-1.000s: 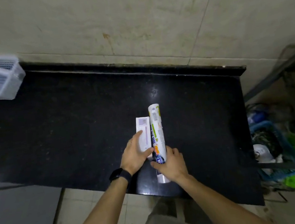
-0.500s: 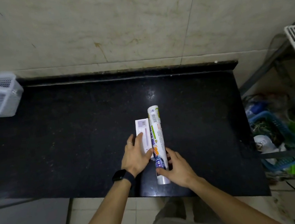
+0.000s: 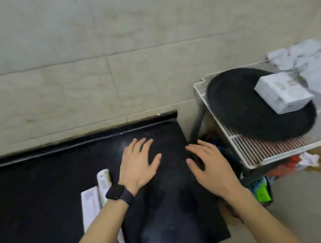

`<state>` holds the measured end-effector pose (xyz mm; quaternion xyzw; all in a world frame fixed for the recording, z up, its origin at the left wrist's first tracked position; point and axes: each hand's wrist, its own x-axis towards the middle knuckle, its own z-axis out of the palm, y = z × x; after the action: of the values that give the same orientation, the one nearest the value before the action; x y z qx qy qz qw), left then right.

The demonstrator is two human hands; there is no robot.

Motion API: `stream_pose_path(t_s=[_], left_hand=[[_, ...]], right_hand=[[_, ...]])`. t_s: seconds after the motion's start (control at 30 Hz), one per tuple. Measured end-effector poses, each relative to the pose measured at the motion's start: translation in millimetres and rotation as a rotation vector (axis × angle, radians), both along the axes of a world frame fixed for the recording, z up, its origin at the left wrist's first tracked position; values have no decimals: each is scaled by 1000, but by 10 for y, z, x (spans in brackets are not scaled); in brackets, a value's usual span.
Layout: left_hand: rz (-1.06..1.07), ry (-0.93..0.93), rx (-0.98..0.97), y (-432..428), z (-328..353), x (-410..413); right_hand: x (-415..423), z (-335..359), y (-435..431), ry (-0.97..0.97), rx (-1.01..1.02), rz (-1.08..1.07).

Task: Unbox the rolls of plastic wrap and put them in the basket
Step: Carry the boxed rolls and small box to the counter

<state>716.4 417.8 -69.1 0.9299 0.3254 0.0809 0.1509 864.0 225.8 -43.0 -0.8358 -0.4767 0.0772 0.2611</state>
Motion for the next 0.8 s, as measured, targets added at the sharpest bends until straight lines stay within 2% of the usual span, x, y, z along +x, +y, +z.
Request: stream_pose_path(t_s=[0.13, 0.3, 0.43, 0.57, 0.67, 0.8], left_hand=[[-125, -134, 85, -319, 561, 974], [-237, -187, 133, -771, 983, 1986], [-292, -85, 111, -1048, 930, 2521], [-283, 49, 34, -1131, 700, 2755], [-263, 158, 13, -1131, 498, 2807], [-231, 206, 50, -1151, 263, 2780]], right_hand=[[830, 568, -398, -152, 215, -127], [1832, 841, -811, -162, 236, -281], [2502, 791, -977, -172, 80, -486], [2849, 553, -999, 6, -107, -529], [2883, 313, -992, 87, -78, -509], [2864, 109, -992, -59, 21, -517]])
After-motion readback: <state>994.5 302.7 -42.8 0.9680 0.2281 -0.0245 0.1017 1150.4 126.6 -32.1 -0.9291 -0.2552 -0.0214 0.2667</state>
